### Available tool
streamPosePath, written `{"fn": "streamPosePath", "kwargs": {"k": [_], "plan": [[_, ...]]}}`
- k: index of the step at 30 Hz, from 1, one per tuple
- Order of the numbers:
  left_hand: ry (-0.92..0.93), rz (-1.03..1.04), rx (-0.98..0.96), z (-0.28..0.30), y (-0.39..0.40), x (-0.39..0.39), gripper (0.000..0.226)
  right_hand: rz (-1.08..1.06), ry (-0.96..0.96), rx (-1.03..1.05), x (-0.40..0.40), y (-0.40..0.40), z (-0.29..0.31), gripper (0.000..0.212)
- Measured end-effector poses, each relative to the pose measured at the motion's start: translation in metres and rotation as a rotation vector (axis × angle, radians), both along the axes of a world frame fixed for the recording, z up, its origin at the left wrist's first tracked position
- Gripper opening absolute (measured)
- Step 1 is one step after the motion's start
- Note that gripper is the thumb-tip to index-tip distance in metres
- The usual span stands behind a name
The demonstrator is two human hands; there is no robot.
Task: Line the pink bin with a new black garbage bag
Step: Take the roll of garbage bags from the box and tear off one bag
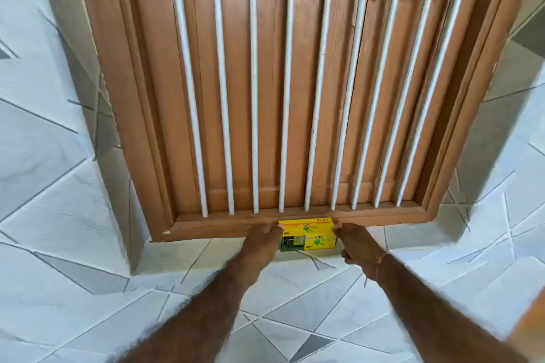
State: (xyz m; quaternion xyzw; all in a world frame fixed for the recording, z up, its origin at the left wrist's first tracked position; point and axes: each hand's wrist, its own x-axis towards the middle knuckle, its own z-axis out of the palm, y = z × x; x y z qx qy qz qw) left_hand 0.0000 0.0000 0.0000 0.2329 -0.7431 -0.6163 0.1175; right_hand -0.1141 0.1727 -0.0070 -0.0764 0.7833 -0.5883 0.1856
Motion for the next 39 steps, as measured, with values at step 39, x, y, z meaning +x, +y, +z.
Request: {"fn": "streamPosePath", "kwargs": {"k": [39], "plan": [[0.309,0.246,-0.108,0.052,0.0,0.009,0.033,-0.227,-0.368,-0.545,0.003,-0.034,-0.018,0.021]]}}
